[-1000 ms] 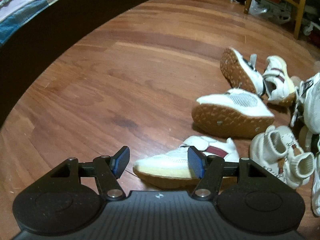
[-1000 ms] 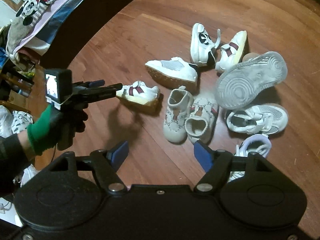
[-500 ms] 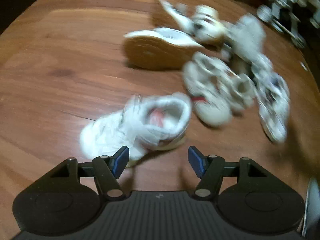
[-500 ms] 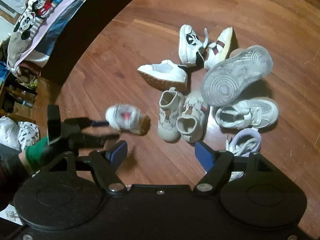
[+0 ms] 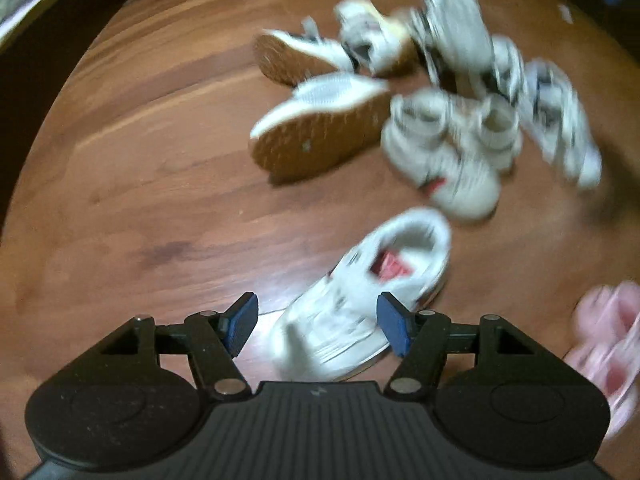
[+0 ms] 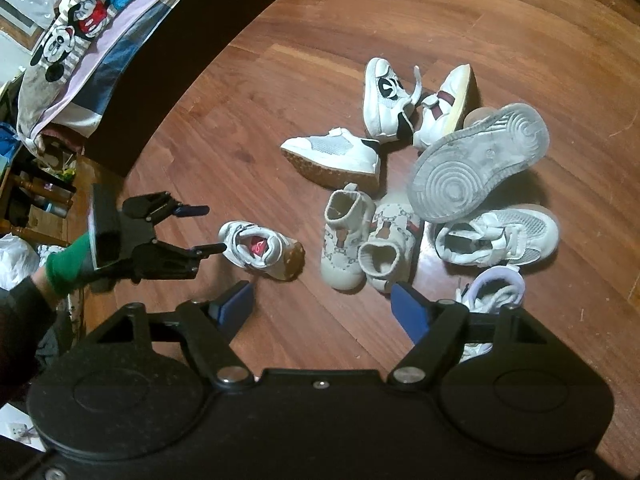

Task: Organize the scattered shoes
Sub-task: 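Carry the white striped shoe near the pink pair and open the left tool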

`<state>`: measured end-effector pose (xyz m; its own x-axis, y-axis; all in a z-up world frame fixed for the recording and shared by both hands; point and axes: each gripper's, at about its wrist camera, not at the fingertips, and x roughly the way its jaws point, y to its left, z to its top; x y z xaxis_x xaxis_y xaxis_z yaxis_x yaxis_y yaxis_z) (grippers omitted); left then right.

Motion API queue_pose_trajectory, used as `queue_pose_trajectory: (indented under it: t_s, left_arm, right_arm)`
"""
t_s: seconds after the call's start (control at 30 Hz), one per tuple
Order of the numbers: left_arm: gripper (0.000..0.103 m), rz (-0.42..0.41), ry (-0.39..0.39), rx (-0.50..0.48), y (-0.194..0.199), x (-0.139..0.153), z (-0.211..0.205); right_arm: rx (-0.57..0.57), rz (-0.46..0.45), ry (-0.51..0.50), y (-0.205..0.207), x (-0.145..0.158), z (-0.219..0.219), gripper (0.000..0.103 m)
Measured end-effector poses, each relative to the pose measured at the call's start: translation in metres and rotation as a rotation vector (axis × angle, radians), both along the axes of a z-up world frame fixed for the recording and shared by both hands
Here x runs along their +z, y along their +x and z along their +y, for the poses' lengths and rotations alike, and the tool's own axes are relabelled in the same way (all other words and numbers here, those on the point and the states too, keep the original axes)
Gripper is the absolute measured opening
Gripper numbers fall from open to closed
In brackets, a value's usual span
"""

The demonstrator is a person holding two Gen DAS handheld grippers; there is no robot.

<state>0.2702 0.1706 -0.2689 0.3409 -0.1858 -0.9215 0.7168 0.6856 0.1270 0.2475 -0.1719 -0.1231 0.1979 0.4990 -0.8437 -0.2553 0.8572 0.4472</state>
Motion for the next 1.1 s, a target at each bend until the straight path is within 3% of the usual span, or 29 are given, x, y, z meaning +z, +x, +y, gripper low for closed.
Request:
queue_pose_trajectory:
  t_s: [0.17, 0.3, 0.5, 0.63, 0.97, 1.1]
  left_arm:
    - [0.074, 0.065, 0.037, -0.037, 0.0, -0.031, -0.005]
    - [0.077, 0.092, 0.027, -0.008, -0.003, -0.034, -0.005]
    - [0.077, 0.309, -0.118, -0.064, -0.026, -0.023, -0.018]
    - [0.078, 0.386, -0.251, -0.106, -0.045, -0.014, -0.018]
    - [0.078, 0.29, -0.351, 0.018, -0.049, 0.007, 0.023]
    - [0.078, 0.273, -0.373, 0.065, -0.049, 0.008, 0.039]
  right_arm:
    - [0.005, 0.018, 0.0, 0.003, -0.006, 0.002, 0.078]
    - [0.008, 0.028, -0.008, 0.003, -0.01, 0.002, 0.078]
    - [0.01, 0.047, -0.028, 0.003, -0.02, 0.005, 0.078]
    - [0.041, 0.034, -0.027, -0.001, -0.029, 0.019, 0.078]
    - [-0.013, 0.012, -0.045, -0.003, -0.086, 0.083, 0.071]
    - [-0.058, 0.005, -0.043, 0.003, -0.113, 0.12, 0.055]
